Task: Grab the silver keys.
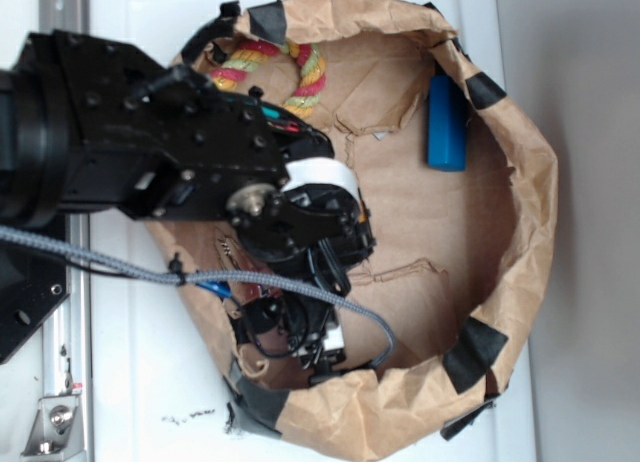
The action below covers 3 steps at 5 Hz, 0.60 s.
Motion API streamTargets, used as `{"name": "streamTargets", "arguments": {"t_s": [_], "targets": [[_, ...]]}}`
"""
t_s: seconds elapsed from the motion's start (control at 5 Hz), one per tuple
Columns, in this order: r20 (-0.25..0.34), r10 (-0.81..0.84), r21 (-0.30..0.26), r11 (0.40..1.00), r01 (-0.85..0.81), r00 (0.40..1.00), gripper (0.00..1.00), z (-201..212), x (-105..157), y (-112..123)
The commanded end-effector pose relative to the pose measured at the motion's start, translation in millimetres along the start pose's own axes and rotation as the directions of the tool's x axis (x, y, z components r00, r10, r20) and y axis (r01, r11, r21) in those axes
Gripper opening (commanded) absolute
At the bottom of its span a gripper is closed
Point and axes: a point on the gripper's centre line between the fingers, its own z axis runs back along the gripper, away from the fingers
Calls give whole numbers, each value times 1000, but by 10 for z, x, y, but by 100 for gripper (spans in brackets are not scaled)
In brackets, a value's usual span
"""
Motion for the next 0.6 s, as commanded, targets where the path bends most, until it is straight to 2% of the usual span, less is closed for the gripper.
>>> {"name": "streamTargets", "arguments": {"t_s": [0.0, 0.4], "targets": [[-1, -47, -86, 995, 47, 999, 100, 75, -149, -271], [-47, -69, -120, 991, 63, 996, 100, -80, -319, -467]]}}
